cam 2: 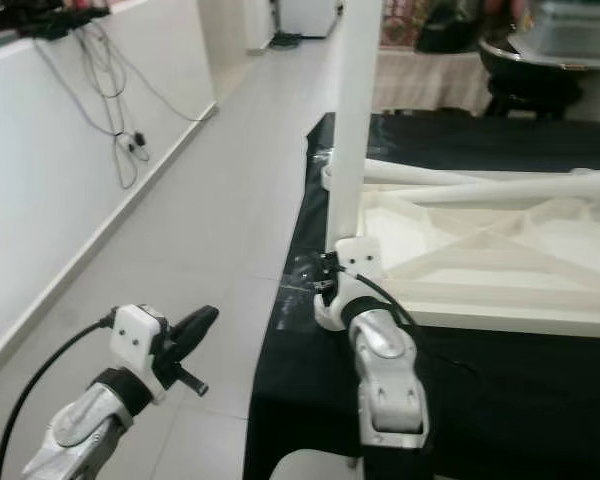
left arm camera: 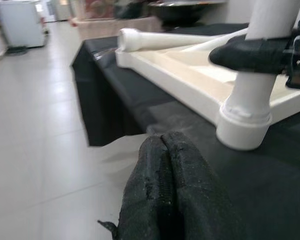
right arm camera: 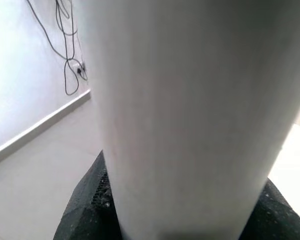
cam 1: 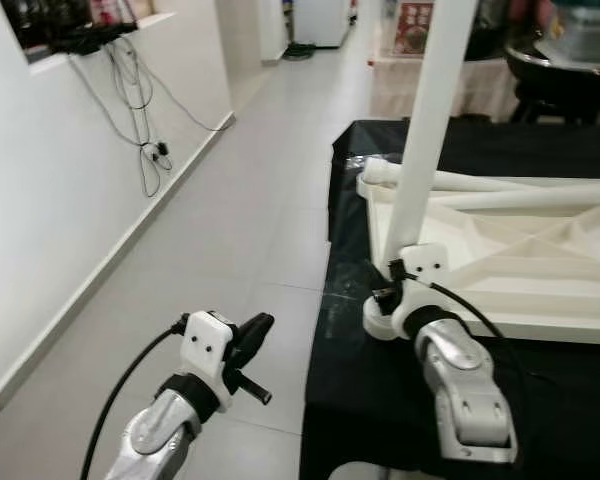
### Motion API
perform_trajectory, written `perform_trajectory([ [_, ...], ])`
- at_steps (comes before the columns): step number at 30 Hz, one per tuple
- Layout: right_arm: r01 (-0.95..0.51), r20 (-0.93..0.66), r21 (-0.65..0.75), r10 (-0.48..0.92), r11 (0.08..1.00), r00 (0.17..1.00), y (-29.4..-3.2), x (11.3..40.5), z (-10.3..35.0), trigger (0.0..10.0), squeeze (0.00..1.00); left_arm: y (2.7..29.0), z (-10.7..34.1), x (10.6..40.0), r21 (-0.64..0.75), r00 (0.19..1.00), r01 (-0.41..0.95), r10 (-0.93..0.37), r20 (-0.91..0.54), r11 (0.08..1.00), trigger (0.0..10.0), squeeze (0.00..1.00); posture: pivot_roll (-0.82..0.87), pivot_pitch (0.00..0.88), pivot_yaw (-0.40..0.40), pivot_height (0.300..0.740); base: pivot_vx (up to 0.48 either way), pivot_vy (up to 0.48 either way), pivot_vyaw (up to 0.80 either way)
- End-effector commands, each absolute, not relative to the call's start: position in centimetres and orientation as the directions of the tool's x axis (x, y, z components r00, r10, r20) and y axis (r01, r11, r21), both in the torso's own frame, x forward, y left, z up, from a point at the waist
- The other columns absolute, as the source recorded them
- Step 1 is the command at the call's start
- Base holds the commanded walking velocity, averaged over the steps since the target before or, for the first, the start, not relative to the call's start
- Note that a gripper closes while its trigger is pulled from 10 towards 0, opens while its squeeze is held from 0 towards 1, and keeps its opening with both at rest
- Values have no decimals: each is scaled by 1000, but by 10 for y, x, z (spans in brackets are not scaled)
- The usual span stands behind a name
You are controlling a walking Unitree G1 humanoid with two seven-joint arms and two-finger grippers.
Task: Building children table
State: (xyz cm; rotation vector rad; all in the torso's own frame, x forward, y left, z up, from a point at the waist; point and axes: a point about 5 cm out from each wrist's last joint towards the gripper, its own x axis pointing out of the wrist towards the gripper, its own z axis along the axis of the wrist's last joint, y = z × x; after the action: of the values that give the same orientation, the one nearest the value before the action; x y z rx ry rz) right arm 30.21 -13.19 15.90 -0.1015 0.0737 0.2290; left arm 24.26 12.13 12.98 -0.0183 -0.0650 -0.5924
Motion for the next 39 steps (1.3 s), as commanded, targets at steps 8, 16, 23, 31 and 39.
perform_trajectory([
  [8, -339, -182, -18, 330, 941, 926, -120, 326, 148, 10000, 1000, 123, 126, 246, 1, 840, 542, -541, 49, 841, 10000, 0, 17, 112, 43, 740, 0, 0, 0],
  [16, -682, -62, -60, 679, 729, 732, -122, 344, 189, 10000, 0, 121, 126, 245, -7, 831, 555, -554, 50, 832, 10000, 0, 25, 116, 42, 740, 0, 0, 0],
  [23, -784, -118, -91, 775, 615, 621, -129, 351, 186, 10000, 0, 118, 127, 243, -11, 831, 554, -553, 55, 832, 10000, 0, 37, 123, 38, 740, 0, 0, 0],
  [31, -831, -136, -35, 821, 555, 554, -129, 367, 186, 0, 0, 114, 128, 239, -18, 830, 557, -555, 58, 830, 10000, 0, 47, 148, 37, 740, 0, 0, 0],
  [39, -878, -128, -17, 870, 478, 476, -127, 370, 184, 0, 0, 114, 128, 234, -24, 828, 560, -559, 54, 828, 10000, 0, 50, 160, 44, 740, 0, 0, 0],
])
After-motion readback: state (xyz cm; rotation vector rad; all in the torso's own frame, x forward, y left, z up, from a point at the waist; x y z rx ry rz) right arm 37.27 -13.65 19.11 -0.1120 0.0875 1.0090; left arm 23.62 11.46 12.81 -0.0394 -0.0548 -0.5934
